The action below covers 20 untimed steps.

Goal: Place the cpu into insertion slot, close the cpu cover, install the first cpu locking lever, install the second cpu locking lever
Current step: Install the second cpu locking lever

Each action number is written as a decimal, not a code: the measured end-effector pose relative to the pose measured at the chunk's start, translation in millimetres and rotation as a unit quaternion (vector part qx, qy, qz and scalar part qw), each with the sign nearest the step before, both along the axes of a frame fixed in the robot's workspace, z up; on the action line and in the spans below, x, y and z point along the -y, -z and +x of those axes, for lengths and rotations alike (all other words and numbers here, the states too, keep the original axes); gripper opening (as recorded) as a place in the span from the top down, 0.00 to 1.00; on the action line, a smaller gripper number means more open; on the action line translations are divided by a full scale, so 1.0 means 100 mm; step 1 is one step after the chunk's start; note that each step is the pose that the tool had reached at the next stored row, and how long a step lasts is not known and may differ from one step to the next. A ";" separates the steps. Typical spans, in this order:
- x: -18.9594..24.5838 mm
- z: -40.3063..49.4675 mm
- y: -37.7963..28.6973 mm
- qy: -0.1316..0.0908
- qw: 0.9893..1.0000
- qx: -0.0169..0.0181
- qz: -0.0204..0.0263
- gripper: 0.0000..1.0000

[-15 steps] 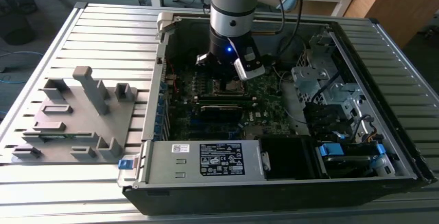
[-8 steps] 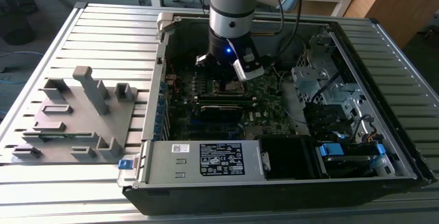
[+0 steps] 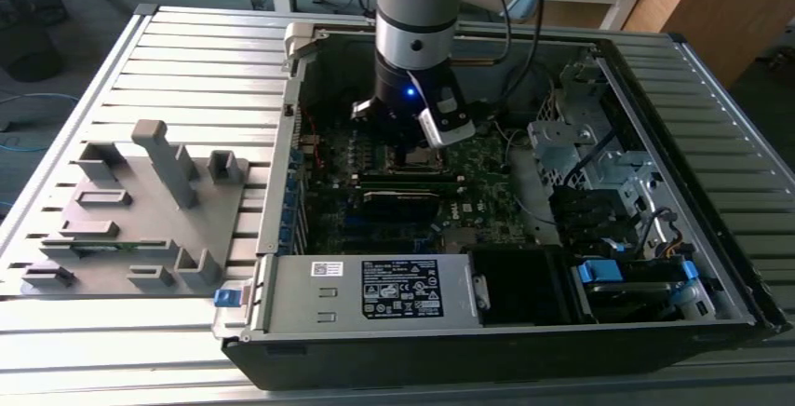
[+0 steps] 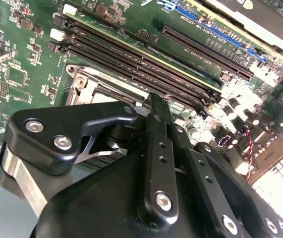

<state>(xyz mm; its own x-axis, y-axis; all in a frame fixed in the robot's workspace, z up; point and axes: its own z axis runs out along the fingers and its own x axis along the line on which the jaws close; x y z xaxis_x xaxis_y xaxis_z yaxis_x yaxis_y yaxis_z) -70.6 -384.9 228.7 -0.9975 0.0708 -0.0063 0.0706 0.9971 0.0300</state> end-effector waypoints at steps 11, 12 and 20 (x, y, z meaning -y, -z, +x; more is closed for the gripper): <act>0.000 -0.022 0.013 0.000 1.000 0.000 0.000 0.90; 0.000 -0.022 0.018 0.000 1.000 0.000 0.000 0.90; 0.000 -0.025 0.038 -0.001 1.000 0.000 0.000 0.90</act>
